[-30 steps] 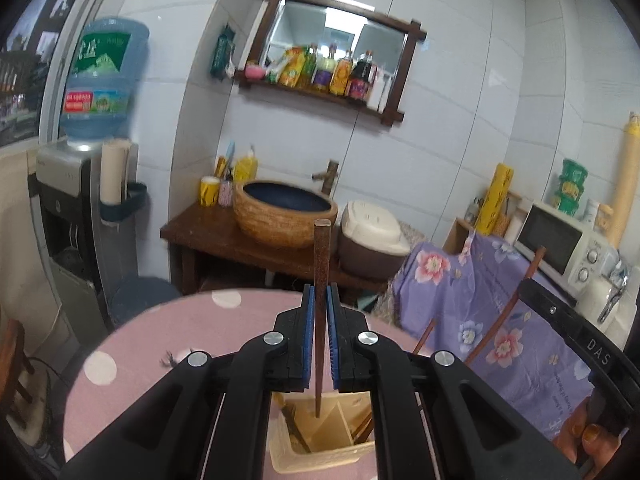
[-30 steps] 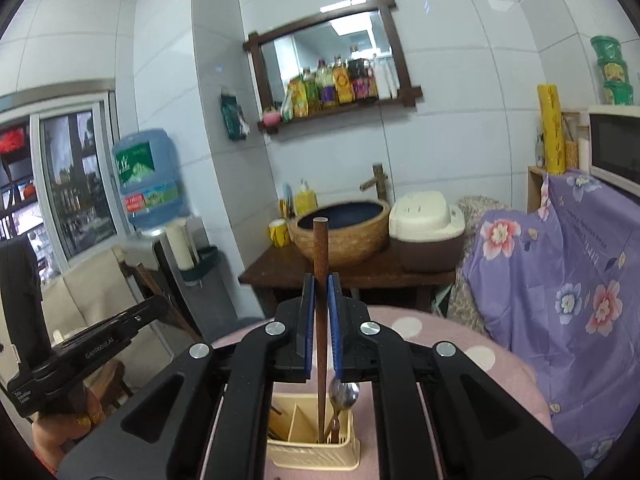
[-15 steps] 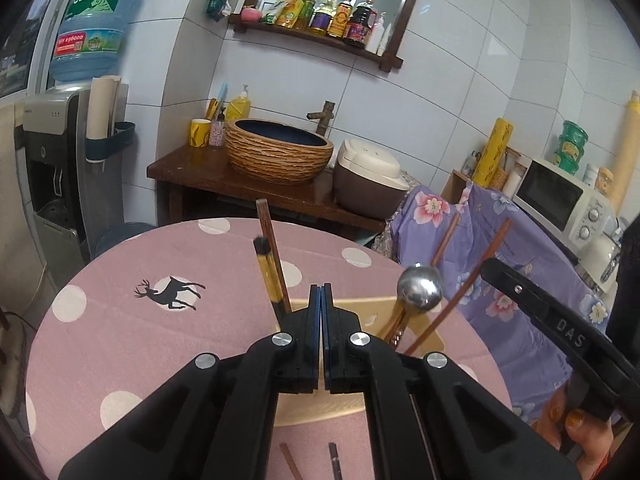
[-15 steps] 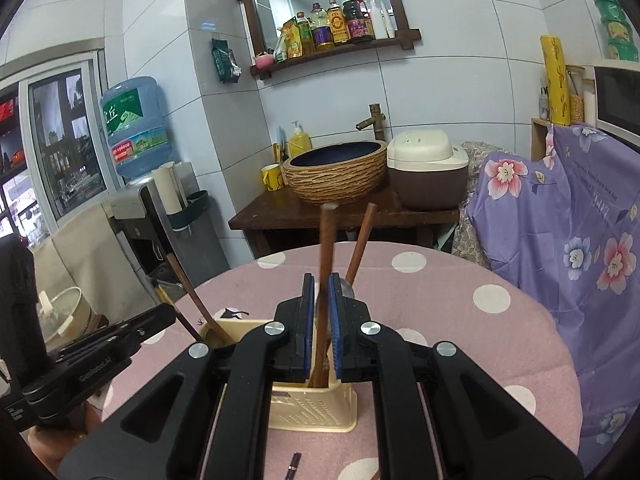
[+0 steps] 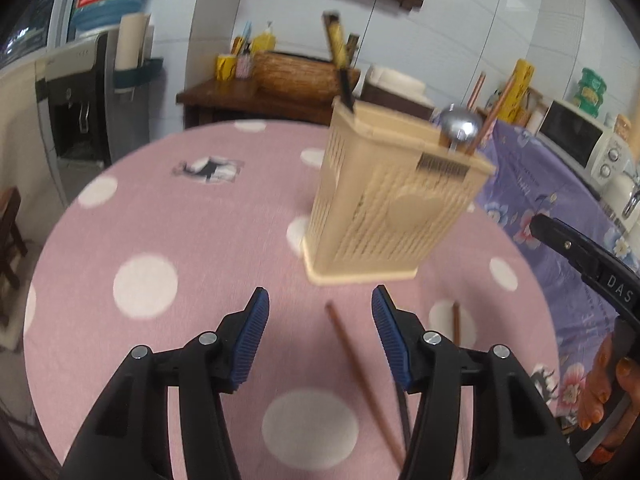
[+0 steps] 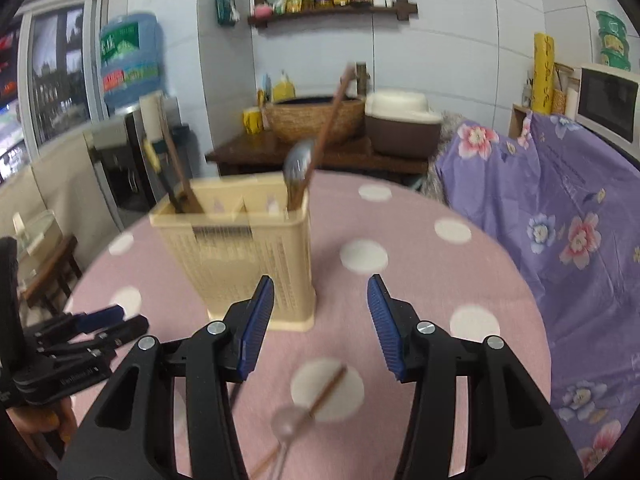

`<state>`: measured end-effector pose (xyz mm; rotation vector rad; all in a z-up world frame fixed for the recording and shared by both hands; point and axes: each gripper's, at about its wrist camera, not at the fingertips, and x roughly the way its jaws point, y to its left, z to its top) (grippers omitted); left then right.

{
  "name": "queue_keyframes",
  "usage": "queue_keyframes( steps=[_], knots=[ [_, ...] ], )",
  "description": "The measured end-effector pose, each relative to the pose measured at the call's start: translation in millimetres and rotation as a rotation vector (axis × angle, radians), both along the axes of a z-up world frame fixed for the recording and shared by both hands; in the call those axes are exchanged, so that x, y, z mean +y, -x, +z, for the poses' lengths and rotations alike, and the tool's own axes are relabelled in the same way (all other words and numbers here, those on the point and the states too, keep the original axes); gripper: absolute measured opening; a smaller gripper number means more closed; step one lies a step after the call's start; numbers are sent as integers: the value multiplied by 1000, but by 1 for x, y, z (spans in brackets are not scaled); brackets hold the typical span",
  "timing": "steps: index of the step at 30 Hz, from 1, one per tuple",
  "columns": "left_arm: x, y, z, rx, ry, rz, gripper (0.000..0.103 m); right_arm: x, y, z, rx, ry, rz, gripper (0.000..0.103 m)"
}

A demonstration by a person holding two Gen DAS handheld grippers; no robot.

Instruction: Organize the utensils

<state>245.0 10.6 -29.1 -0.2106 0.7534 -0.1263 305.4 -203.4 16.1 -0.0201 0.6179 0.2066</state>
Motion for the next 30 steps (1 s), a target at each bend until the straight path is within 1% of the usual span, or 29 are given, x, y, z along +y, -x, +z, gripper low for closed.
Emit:
queue_keyframes(
  steps=[4, 8, 10, 11, 13, 18, 21, 23, 25, 27, 30],
  knots=[
    [3, 21, -21, 34, 11, 14, 54, -3, 15, -39, 112, 10, -14, 49],
    [5, 34, -34, 61, 21, 21, 54, -3, 38, -74, 206, -25, 8, 48],
    [8, 39, -41, 78, 43, 30, 54, 0, 48, -89, 249, -41, 31, 41],
    [10, 40, -42, 83, 50, 35, 54, 1, 53, -96, 266, -48, 42, 40],
    [11, 42, -43, 89, 57, 40, 54, 3, 60, -105, 294, -71, 62, 35],
    [11, 49, -43, 84, 61, 40, 54, 4, 71, -117, 324, -92, 69, 23],
    [10, 52, -47, 90, 65, 39, 54, 7, 75, -119, 320, -89, 71, 21],
    [9, 52, -49, 96, 68, 38, 54, 12, 76, -119, 312, -70, 67, 21],
    [8, 53, -51, 103, 73, 34, 54, 16, 74, -116, 299, -35, 57, 14],
    [7, 52, -51, 106, 76, 30, 54, 16, 72, -116, 290, -21, 48, 11],
    [6, 53, -53, 108, 76, 26, 54, 9, 71, -116, 294, -68, 35, 9]
  ],
)
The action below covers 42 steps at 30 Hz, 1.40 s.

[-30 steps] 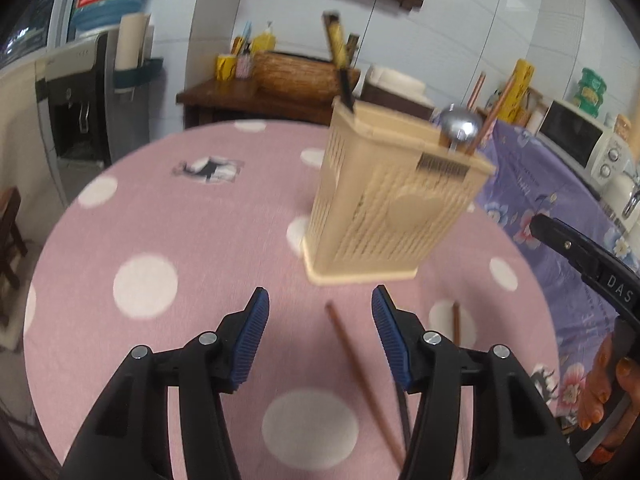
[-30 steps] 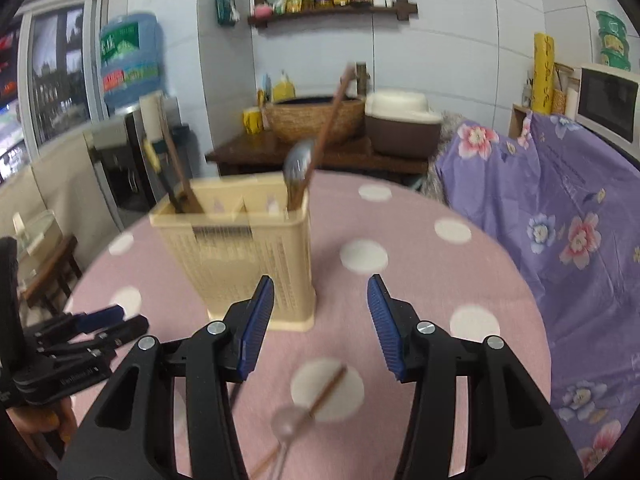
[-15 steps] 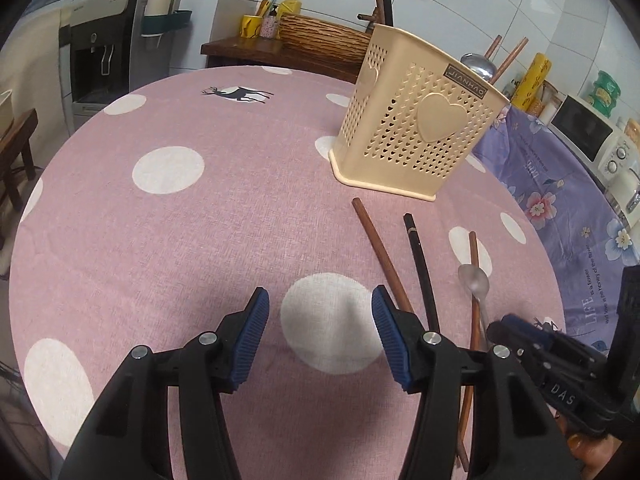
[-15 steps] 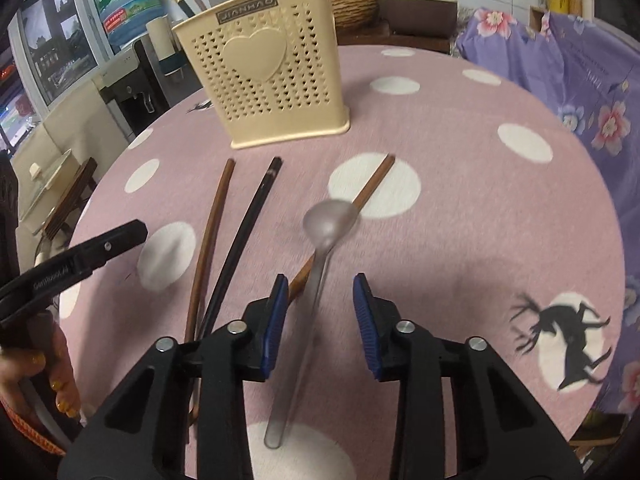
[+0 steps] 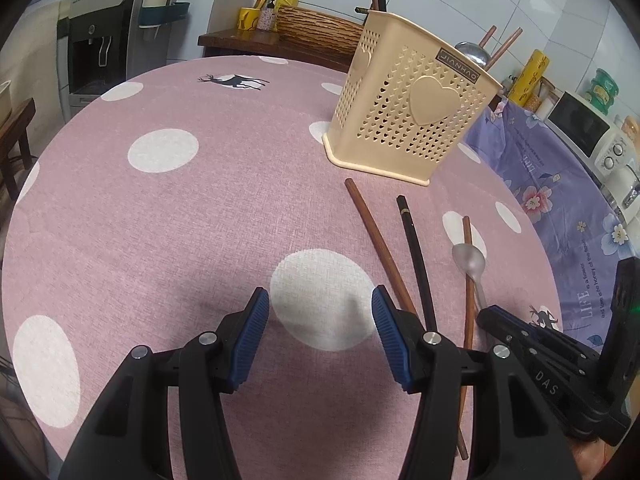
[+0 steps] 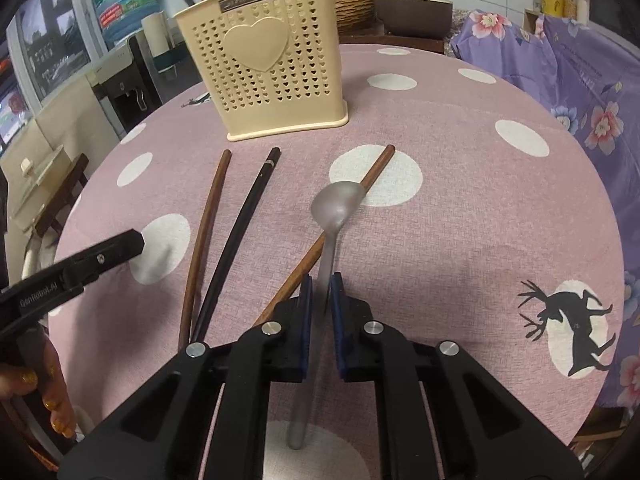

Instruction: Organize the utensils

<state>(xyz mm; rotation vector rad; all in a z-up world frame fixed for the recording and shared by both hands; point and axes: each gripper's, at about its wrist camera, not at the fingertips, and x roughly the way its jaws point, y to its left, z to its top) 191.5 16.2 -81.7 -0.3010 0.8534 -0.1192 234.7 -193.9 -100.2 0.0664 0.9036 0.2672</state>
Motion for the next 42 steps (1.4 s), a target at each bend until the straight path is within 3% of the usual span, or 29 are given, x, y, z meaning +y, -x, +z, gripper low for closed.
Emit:
queue_keyframes(
  steps=[8, 13, 19, 21, 24, 32, 34, 36, 42],
  knots=[
    [2, 1, -1, 4, 14, 7, 54, -25, 3, 19, -89, -19, -79, 8],
    [3, 1, 0, 2, 20, 8, 54, -39, 4, 28, -172, 214, -177, 8],
    [2, 1, -1, 9, 28, 11, 54, -40, -1, 11, -154, 392, -197, 8],
    [1, 1, -1, 10, 32, 9, 54, -36, 0, 10, -148, 352, -143, 8],
    [1, 0, -2, 15, 31, 9, 54, -31, 6, 15, -119, 151, -13, 10],
    [2, 0, -3, 15, 36, 8, 54, -61, -6, 16, -51, 18, -101, 25],
    [2, 0, -4, 15, 39, 9, 54, -63, -9, 19, -47, -18, -83, 42],
    [1, 1, -4, 15, 36, 6, 55, -57, -14, 18, -44, -21, -44, 51],
    [1, 2, -4, 17, 39, 3, 55, -29, -24, 8, -7, 110, 51, 51]
  ],
)
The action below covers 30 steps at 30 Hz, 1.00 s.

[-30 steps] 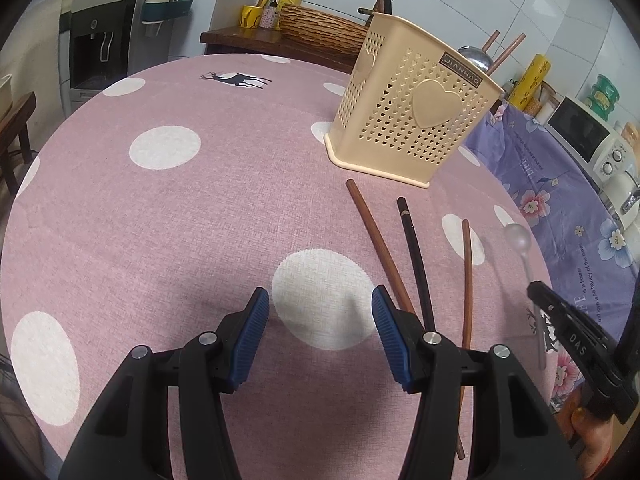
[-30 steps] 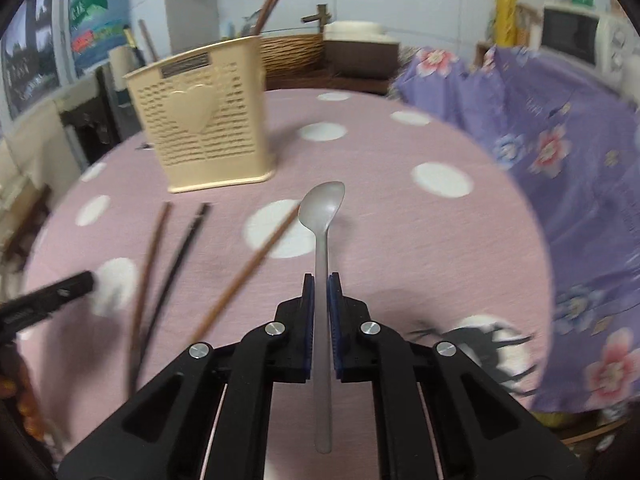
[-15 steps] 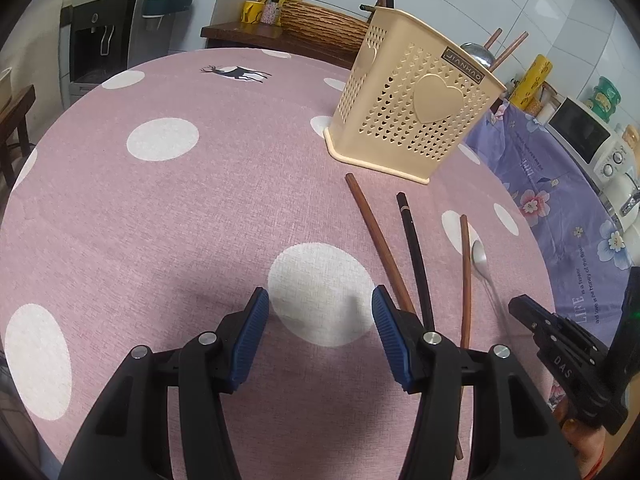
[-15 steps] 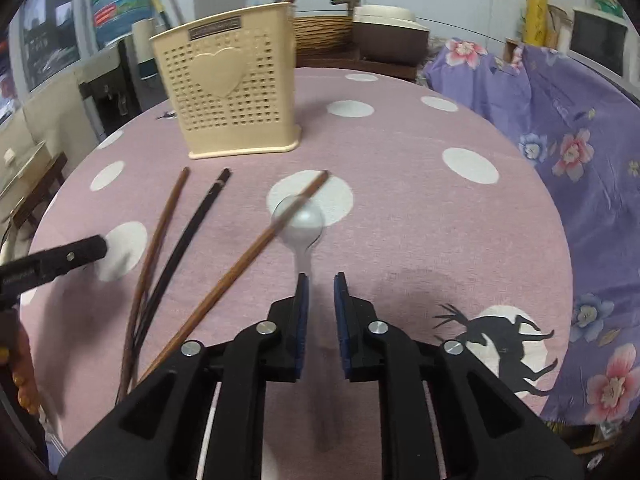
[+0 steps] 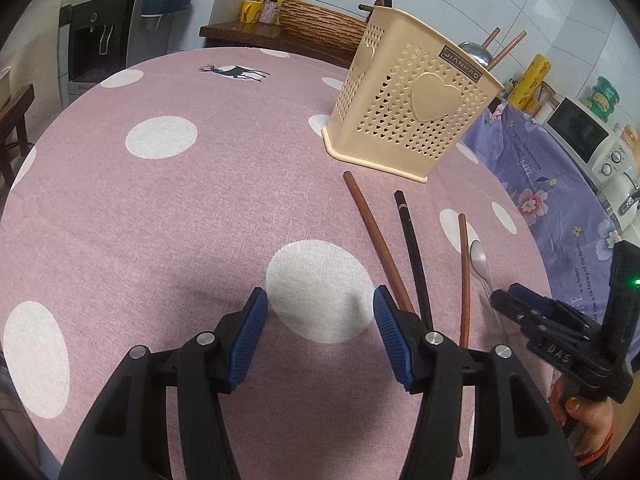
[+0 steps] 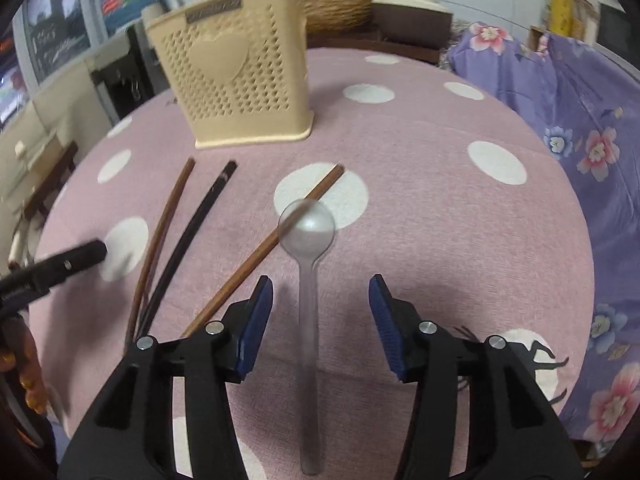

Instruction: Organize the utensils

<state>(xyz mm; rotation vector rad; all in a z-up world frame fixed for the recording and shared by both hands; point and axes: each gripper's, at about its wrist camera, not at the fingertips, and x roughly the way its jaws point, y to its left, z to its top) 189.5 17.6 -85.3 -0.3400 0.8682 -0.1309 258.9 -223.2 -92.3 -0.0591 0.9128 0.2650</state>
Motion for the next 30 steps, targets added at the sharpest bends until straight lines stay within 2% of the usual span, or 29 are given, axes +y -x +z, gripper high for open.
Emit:
queue_keyframes(
  steps=[2, 4, 5, 7, 10, 15, 17, 19, 20, 24, 30],
  knots=[
    [1, 0, 0, 0, 2, 3, 55, 3, -2, -3, 7, 23, 6, 47],
    [0, 1, 0, -2, 1, 3, 55, 4, 0, -4, -5, 42, 6, 28],
    [0, 1, 0, -3, -1, 3, 55, 3, 0, -5, -8, 44, 1, 24],
    [-1, 1, 0, -3, -5, 3, 56, -2, 1, -6, -16, 44, -22, 10],
    [-2, 0, 0, -3, -10, 1, 57, -15, 2, -5, -16, 33, -64, 9],
    [-6, -5, 1, -2, -22, -5, 57, -28, -1, -4, -12, 14, -103, 10],
    [-9, -7, 1, -3, -33, -12, 57, -27, -1, -4, -13, 11, -93, 17],
    [-11, -7, 0, -2, -37, -15, 57, -26, -1, -3, -11, -3, -81, 46],
    [-12, -7, 0, -2, -37, -15, 57, -27, -2, -1, -17, -10, -81, 51],
    [-12, -5, 0, -2, -35, -12, 57, -26, -9, 3, -25, -13, -64, 51],
    [-12, -4, 0, -3, -40, -11, 57, -18, -31, -3, -4, 46, -59, 51]
  ],
)
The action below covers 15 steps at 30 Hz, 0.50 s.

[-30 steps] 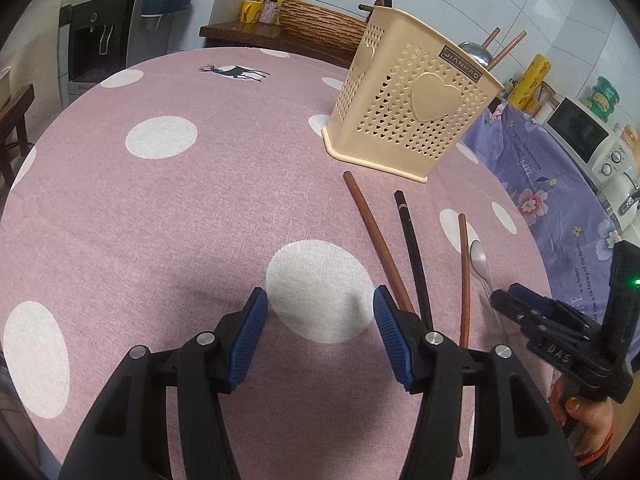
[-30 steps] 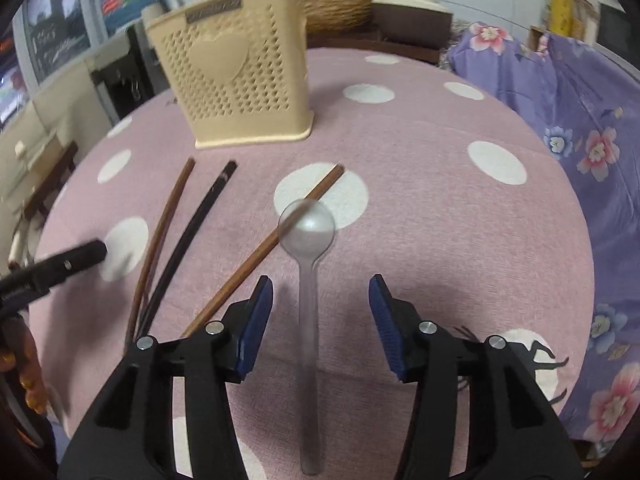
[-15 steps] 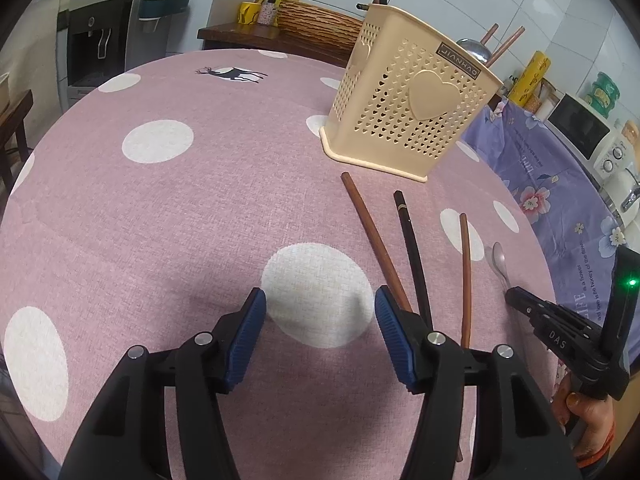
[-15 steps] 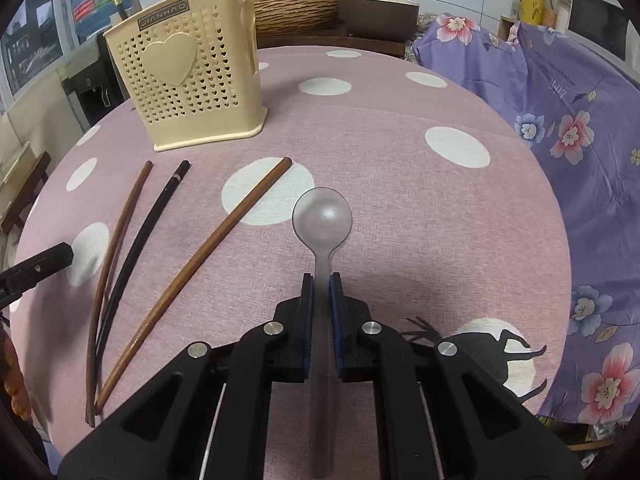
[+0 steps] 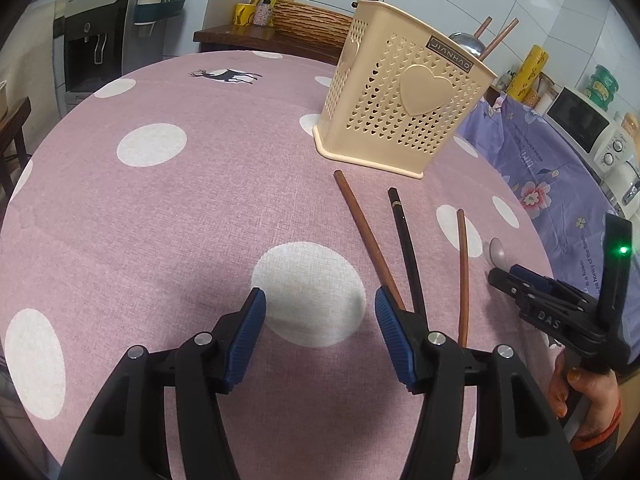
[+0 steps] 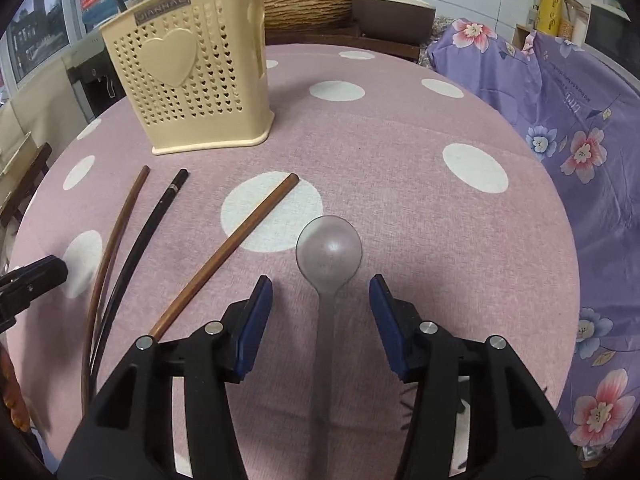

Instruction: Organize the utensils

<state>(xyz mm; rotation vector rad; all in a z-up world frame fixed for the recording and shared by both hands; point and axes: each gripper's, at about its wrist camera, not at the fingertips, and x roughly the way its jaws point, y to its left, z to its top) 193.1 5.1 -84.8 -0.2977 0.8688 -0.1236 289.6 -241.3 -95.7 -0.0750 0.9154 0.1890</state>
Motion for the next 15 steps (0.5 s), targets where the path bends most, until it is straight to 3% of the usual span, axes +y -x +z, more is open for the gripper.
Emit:
queue_keyframes(
  steps=[5, 9, 15],
  knots=[
    [2, 0, 0, 5, -1, 6, 58, 4, -13, 0, 3, 10, -3, 51],
    [2, 0, 0, 6, -9, 5, 58, 5, -21, 1, 3, 13, -12, 37],
    [-3, -5, 0, 6, -30, -5, 58, -1, -20, 4, 10, -44, -13, 37]
  ],
)
